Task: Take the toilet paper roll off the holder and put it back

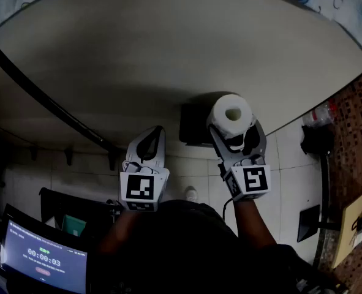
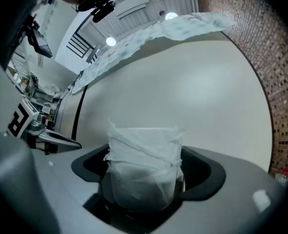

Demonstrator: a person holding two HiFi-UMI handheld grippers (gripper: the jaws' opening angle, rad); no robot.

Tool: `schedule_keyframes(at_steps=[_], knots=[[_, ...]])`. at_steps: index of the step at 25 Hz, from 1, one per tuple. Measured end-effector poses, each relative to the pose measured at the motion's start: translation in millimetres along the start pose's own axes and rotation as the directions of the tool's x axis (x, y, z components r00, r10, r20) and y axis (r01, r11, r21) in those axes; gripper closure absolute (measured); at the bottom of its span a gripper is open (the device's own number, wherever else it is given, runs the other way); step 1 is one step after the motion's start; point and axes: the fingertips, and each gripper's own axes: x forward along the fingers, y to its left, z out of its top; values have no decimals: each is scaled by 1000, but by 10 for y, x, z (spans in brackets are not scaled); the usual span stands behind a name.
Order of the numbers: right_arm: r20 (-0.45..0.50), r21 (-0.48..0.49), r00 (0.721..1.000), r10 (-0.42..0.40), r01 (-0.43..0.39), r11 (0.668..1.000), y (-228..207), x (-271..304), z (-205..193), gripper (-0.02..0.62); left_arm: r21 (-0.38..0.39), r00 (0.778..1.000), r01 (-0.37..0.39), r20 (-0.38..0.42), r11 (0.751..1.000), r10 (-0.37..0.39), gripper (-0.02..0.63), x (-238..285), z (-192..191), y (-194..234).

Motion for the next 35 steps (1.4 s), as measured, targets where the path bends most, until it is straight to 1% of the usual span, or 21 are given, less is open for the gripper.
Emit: schedule_keyframes(at_steps=[3,5,8,12,15,17,21,26,29,31,32,33,34,35], knots=[[0,1,1000,3,-3,1000,8,6,-16,155,6,999,1,-35,1000,0,588,20,-109,25],[3,-3,1000,-2,2,1000,7,-9,-13,155,24,999,-4,-35,1000,5,588,27,-128,50],[3,-13,1000,2,-2,1000,5,-52,-10,165,31,1000,-7,-27,999,8,588,33,-112,58],[38,11,999,2,-2,1000,-7,-123,130,170,31,999,7,-38,999,-6,588,50,-131,13],[86,28,996,-22,19,999,-105,-227,250,170,27,997,24,-73,999,-22,588,68,-219,-29],[115,46,992,-42,37,998,-162,-280,354,170,24,992,42,-121,999,-38,588,96,-332,-65],[133,62,988,-75,67,996,-279,-373,434,170,14,972,101,-216,995,-95,588,129,-582,-171],[129,86,985,-114,104,991,-364,-432,420,170,18,943,191,-280,981,-179,588,117,-807,-335],[124,103,984,-124,112,988,-411,-461,383,170,19,914,246,-337,969,-225,587,97,-960,-437],[122,112,984,-131,117,987,-430,-474,375,170,11,891,298,-363,955,-274,581,75,-1035,-534],[120,114,984,-134,120,986,-435,-479,375,170,7,880,321,-371,947,-296,565,67,-1061,-585],[120,115,984,-135,121,986,-438,-483,376,170,6,874,336,-376,942,-309,524,66,-1082,-624],[120,117,984,-136,122,986,-438,-485,375,170,11,872,339,-378,941,-310,473,75,-1096,-644],[119,119,984,-135,121,985,-435,-485,373,170,19,875,334,-378,942,-303,462,91,-1101,-646]])
